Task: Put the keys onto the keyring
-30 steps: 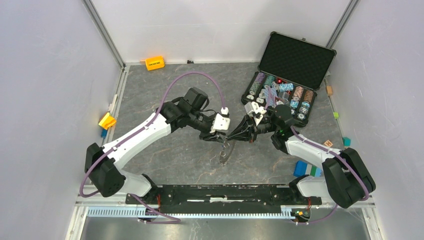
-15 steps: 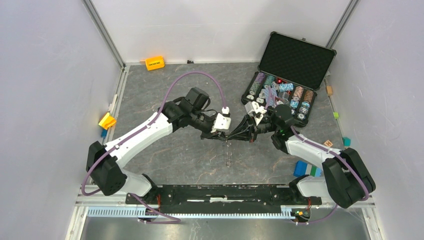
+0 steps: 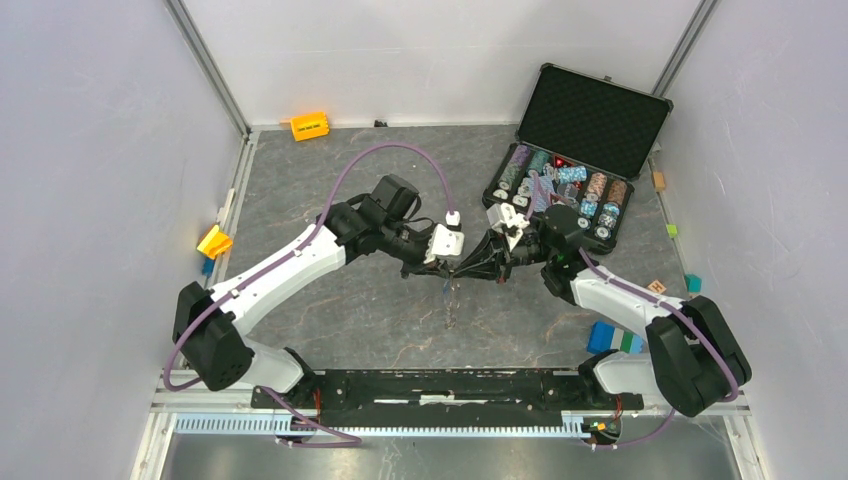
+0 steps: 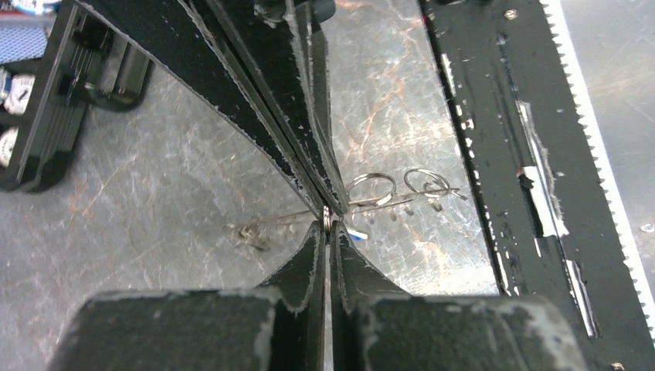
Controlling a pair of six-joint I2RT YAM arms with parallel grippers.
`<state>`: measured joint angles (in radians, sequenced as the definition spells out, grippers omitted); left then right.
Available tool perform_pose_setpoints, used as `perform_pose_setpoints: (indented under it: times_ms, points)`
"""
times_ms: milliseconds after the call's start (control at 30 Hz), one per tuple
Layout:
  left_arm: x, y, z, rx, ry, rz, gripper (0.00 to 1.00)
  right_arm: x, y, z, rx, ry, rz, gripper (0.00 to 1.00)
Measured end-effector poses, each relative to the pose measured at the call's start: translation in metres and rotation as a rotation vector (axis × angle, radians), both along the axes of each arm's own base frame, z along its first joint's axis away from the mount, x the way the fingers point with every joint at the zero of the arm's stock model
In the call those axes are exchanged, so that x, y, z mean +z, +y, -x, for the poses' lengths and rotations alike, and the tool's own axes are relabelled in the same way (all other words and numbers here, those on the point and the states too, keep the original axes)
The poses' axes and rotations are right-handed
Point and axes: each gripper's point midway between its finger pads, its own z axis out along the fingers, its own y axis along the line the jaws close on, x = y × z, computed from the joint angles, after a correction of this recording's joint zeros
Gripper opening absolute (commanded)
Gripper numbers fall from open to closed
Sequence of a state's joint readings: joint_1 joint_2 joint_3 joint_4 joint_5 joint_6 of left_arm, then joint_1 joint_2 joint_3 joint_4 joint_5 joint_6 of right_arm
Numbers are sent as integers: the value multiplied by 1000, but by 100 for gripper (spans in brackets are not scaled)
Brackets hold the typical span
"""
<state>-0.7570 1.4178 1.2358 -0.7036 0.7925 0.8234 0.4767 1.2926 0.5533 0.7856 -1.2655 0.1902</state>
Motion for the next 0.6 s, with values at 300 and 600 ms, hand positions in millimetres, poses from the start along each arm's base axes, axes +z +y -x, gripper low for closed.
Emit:
perform_pose_setpoints:
  times_ms: [300, 600]
  points:
    - [1, 6, -17, 164, -55, -186, 2, -8, 1, -21, -79, -85, 62, 43]
    - [16, 13, -17, 272, -131, -326, 2, 4, 2, -22, -94, -73, 30, 46]
